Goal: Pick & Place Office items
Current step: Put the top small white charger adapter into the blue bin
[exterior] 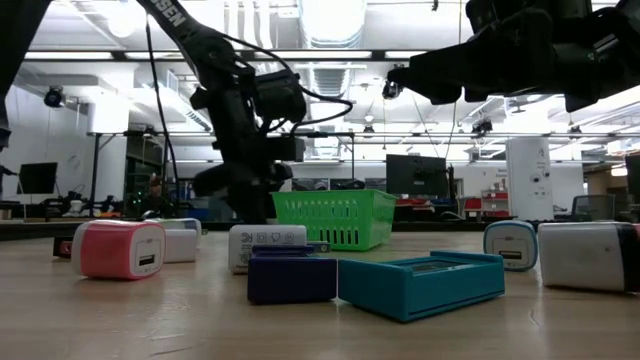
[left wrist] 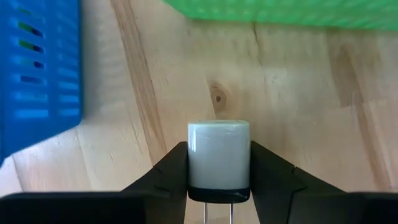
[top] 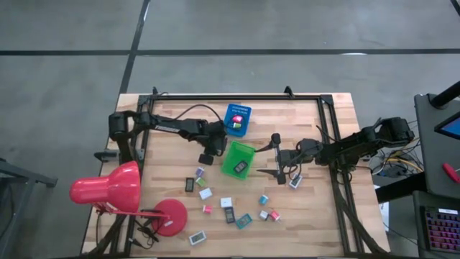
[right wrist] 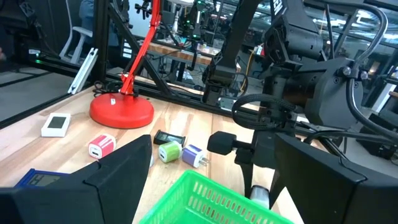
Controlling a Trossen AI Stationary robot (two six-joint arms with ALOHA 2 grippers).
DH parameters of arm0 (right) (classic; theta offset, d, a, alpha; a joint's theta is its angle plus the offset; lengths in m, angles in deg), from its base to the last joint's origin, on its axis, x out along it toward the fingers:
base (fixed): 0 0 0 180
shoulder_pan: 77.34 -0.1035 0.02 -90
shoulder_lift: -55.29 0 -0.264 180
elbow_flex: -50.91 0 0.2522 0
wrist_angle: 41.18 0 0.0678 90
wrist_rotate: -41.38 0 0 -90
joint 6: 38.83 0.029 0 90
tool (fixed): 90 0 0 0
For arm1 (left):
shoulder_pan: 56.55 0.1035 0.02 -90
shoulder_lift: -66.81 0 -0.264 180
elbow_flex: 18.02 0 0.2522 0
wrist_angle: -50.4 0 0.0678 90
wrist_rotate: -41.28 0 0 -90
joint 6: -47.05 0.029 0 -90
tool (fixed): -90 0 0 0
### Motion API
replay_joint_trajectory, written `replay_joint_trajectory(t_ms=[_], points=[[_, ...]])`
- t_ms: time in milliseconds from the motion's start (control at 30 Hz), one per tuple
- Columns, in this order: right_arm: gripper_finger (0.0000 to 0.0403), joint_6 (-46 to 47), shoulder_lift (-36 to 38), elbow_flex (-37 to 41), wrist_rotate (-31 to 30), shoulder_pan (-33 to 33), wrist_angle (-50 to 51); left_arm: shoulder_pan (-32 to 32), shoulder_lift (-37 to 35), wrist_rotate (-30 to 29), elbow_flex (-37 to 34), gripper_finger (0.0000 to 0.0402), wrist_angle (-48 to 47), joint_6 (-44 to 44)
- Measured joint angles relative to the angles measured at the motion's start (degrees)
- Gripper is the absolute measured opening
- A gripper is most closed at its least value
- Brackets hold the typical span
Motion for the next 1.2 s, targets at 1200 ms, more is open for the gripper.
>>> replay_joint_trajectory(t_ms=[1200], points=[[0.0326,-0.3,0.0,0.0,0.0,0.0,-0.2,11.6,-9.4,20.4,-18.6,0.0130,62.9,-17.0]])
